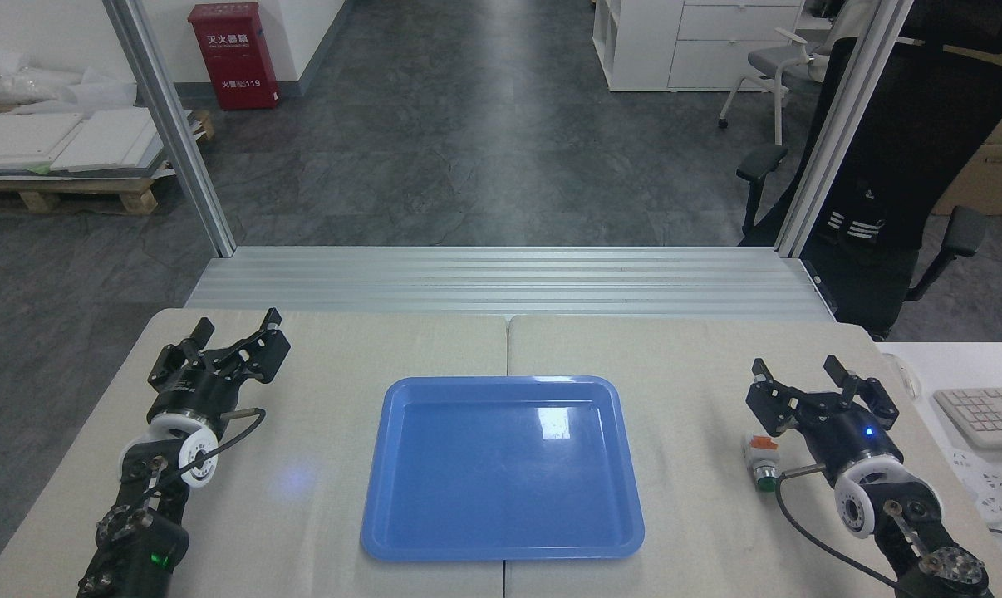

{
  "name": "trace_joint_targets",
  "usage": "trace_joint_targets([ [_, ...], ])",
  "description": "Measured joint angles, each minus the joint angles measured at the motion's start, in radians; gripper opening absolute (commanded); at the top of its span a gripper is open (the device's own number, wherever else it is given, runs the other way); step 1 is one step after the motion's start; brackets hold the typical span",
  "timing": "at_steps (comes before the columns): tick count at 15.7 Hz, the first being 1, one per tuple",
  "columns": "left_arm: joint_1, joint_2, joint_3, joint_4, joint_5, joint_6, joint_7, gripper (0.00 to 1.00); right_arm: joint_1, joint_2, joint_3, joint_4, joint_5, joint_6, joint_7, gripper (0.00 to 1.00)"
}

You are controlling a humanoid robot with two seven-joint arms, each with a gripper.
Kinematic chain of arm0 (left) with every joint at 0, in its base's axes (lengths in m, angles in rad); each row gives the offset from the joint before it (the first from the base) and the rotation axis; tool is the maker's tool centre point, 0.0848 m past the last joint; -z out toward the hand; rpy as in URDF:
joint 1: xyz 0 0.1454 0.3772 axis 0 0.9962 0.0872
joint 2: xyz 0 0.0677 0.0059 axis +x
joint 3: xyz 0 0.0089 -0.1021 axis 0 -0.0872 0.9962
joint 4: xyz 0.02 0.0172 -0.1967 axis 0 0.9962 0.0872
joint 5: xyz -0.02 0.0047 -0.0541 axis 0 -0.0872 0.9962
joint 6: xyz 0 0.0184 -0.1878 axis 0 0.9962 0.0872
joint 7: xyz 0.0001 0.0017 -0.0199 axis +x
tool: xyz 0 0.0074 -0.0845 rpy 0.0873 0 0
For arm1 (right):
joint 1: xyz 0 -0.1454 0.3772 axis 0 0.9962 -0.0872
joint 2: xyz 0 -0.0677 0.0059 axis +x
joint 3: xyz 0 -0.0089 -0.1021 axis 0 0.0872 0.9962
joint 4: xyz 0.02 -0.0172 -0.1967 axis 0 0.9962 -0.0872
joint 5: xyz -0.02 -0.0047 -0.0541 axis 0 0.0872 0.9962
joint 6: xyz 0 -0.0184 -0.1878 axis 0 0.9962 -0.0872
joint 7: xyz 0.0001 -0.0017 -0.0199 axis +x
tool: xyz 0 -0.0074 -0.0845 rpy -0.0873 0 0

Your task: Pick up switch part and place in tray

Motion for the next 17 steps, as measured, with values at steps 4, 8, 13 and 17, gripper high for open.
trace_joint_targets([
  [4, 0.000, 0.000, 0.000, 0.001, 0.000, -0.002, -0.001, 1.00, -0.013, 0.010, 0.014, -0.001, 0.000, 0.004, 0.001, 1.00],
  [8, 0.000, 0.000, 0.000, 0.001, 0.000, -0.002, -0.002, 1.00, -0.016, 0.014, 0.013, -0.001, 0.001, 0.007, 0.006, 1.00],
  [13, 0.000, 0.000, 0.000, 0.002, 0.000, -0.002, -0.002, 1.00, -0.004, -0.007, -0.002, -0.002, 0.002, 0.015, 0.010, 1.00],
  [17, 0.000, 0.000, 0.000, 0.002, 0.000, -0.002, -0.002, 1.00, -0.001, -0.009, -0.071, -0.028, -0.001, 0.012, 0.000, 1.00],
])
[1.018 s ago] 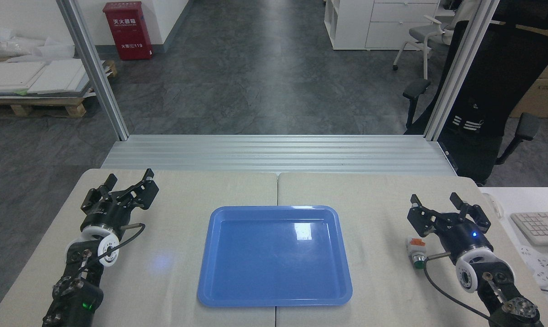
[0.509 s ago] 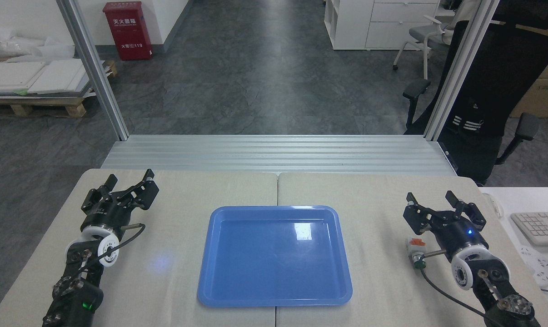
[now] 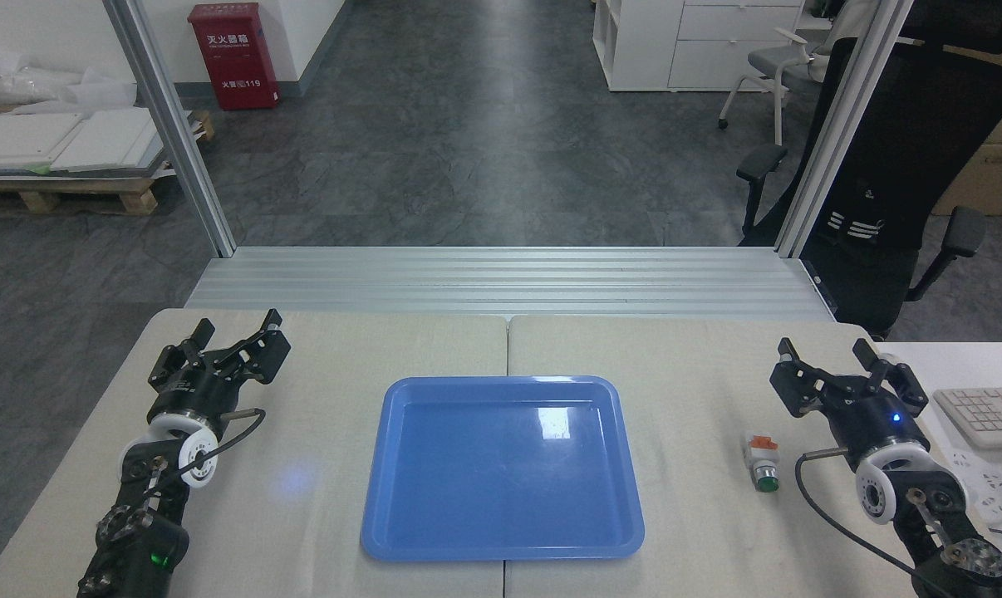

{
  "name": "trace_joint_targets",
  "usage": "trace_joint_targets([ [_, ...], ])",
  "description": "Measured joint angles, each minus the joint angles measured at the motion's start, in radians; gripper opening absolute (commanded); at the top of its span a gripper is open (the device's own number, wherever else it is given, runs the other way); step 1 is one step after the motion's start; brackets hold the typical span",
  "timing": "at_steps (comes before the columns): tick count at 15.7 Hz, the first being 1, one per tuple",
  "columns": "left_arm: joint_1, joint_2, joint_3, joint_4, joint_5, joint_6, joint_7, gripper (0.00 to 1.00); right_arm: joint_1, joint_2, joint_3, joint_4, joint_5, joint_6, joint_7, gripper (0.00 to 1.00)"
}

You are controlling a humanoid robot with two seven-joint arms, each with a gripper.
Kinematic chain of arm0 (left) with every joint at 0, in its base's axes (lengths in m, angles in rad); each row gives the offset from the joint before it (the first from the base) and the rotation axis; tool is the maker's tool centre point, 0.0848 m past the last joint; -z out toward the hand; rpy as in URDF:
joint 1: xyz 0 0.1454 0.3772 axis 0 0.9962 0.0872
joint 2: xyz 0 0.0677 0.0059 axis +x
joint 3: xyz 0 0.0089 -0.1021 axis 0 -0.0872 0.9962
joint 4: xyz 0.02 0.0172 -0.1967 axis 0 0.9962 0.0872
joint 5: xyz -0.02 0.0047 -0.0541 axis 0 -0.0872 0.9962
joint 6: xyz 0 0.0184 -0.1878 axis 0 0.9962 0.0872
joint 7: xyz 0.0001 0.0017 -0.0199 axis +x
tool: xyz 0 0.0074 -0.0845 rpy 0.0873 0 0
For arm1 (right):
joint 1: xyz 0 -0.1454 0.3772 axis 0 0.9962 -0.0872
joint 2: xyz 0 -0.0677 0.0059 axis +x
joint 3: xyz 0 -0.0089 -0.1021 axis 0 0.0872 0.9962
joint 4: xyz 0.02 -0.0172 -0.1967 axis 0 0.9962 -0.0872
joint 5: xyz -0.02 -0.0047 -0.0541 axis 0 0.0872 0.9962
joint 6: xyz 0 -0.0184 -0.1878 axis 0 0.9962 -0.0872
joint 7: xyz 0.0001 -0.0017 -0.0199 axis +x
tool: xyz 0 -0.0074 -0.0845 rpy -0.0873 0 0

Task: Pick up switch part and place in tray
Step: 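Move the right gripper over the orange-and-white switch part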

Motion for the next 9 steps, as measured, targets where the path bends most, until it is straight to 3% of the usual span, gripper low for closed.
trace_joint_targets([
  [4, 0.000, 0.000, 0.000, 0.000, 0.000, 0.000, 0.000, 1.00, 0.000, 0.005, -0.032, -0.075, -0.006, -0.004, -0.042, 1.00],
  [9, 0.000, 0.000, 0.000, 0.000, 0.000, 0.000, 0.000, 1.00, -0.002, 0.018, -0.027, -0.096, -0.005, 0.005, -0.038, 1.00],
])
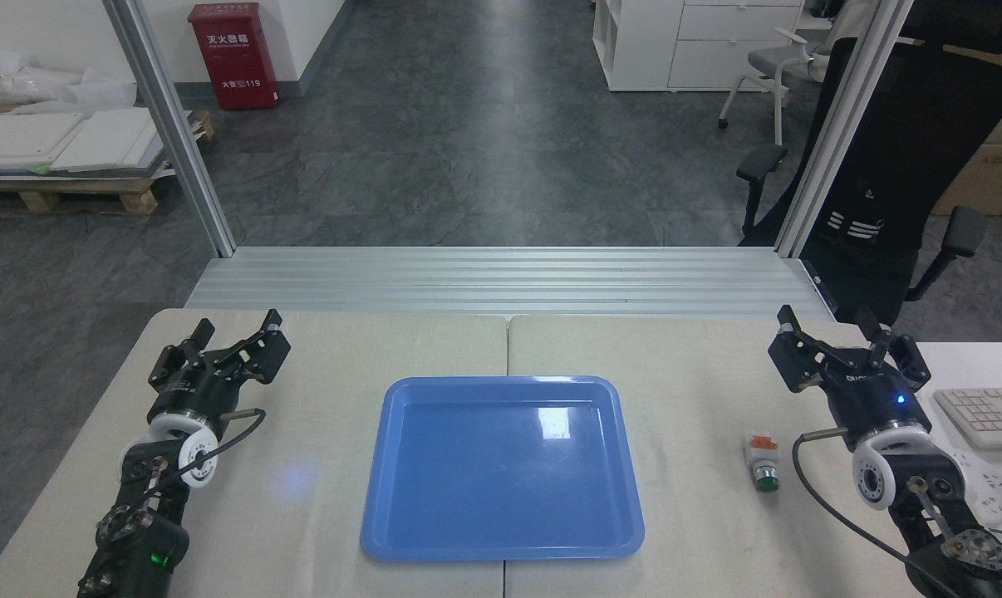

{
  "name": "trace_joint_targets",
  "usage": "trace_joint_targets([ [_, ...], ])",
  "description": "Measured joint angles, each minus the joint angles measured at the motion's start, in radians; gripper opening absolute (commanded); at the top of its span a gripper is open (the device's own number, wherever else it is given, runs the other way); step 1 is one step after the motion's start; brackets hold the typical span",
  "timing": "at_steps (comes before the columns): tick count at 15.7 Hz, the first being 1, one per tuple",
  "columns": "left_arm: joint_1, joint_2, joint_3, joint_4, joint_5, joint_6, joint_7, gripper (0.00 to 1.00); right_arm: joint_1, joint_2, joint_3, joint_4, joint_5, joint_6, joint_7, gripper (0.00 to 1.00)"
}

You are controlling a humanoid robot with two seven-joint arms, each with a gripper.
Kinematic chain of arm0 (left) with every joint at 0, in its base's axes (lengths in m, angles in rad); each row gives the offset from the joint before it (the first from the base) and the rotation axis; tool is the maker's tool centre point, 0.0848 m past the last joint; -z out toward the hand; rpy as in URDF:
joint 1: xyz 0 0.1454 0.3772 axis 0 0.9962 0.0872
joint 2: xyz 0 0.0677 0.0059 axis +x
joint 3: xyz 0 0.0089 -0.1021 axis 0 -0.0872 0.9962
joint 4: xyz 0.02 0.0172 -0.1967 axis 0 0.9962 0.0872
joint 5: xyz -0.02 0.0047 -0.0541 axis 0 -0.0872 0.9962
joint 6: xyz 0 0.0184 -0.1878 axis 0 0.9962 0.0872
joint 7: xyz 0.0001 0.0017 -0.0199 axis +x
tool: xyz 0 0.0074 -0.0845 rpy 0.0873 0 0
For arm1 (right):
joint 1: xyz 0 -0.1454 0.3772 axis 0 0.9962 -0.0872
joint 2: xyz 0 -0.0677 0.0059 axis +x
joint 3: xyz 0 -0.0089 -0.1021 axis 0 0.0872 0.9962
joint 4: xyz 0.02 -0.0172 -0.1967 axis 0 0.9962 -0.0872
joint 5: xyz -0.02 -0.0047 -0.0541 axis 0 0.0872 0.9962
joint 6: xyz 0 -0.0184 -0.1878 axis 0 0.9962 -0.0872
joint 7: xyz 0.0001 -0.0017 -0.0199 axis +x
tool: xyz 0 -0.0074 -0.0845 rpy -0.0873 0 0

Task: Pick up switch part and place in tray
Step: 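Move the right gripper over the orange-and-white switch part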

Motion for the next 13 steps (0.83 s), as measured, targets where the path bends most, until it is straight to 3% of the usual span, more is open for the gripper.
trace_joint_targets([
  [9, 0.000, 0.000, 0.000, 0.000, 0.000, 0.000, 0.000, 1.00, 0.006, 0.002, 0.014, 0.000, 0.005, -0.001, 0.022, 1.00],
  [13, 0.000, 0.000, 0.000, 0.000, 0.000, 0.001, 0.000, 1.00, 0.077, 0.009, 0.033, 0.024, -0.001, -0.008, 0.047, 1.00],
])
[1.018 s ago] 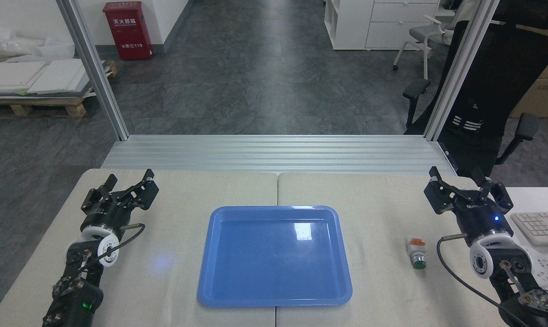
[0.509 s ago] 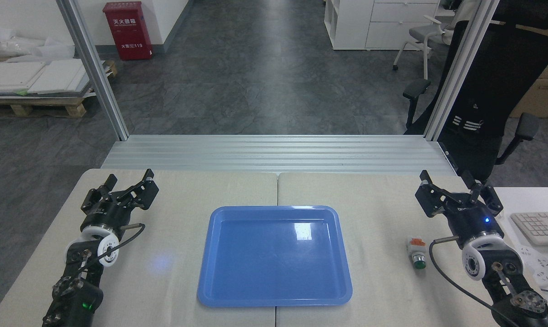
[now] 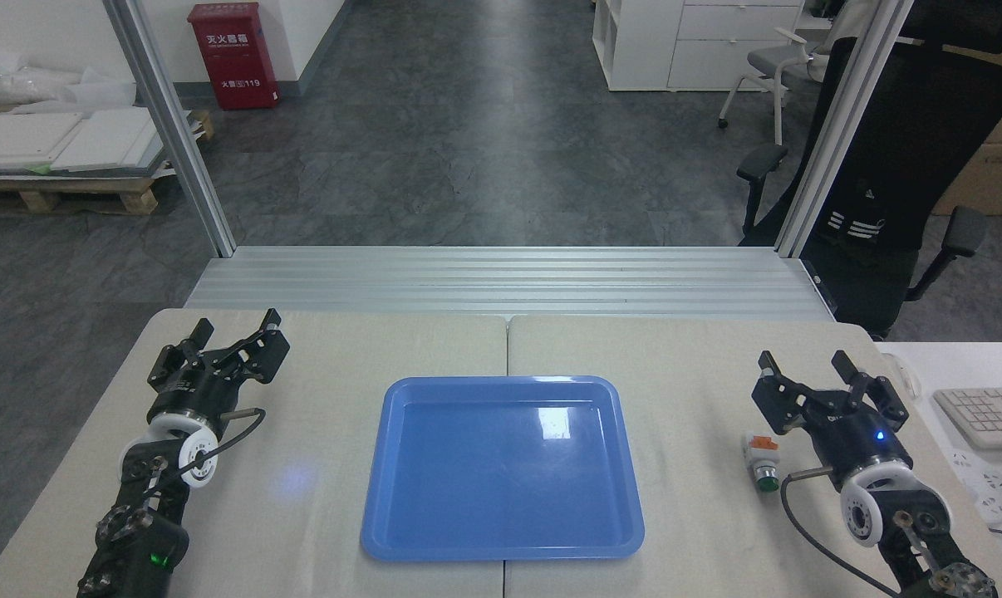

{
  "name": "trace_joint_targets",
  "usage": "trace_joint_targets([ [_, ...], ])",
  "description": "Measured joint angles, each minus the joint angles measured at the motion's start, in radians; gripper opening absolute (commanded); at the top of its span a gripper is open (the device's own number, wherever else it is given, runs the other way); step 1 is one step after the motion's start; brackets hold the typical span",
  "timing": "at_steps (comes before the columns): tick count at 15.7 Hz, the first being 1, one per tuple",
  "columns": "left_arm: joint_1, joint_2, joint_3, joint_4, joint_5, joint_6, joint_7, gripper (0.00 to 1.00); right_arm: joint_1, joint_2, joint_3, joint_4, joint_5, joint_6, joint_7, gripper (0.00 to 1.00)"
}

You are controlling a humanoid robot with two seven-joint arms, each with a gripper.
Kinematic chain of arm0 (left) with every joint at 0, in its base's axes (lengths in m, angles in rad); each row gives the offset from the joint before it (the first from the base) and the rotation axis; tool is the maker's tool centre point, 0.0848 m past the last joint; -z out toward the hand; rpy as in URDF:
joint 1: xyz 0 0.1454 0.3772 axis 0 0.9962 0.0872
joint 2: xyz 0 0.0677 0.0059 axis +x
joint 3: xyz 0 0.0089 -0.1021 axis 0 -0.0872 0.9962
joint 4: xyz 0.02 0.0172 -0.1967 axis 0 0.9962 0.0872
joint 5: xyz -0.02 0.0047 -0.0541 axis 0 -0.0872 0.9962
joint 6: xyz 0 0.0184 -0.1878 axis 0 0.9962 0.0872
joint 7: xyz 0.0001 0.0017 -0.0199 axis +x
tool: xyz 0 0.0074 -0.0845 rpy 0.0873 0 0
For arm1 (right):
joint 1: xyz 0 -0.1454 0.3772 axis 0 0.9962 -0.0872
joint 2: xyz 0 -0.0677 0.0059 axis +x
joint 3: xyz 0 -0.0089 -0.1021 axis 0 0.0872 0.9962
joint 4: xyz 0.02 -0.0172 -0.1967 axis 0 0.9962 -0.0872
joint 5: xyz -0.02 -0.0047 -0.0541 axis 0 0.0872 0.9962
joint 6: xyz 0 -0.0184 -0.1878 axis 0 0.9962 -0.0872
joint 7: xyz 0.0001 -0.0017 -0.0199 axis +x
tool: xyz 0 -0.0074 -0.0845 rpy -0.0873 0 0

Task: Pick up switch part and place in tray
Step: 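Move the right gripper over the orange-and-white switch part, then lower the right gripper and close it on the switch part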

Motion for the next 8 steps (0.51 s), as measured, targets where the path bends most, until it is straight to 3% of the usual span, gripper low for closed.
trace_joint_targets([
  [8, 0.000, 0.000, 0.000, 0.000, 0.000, -0.001, 0.000, 1.00, 0.049, 0.063, 0.050, 0.215, -0.002, 0.004, 0.017, 1.00],
])
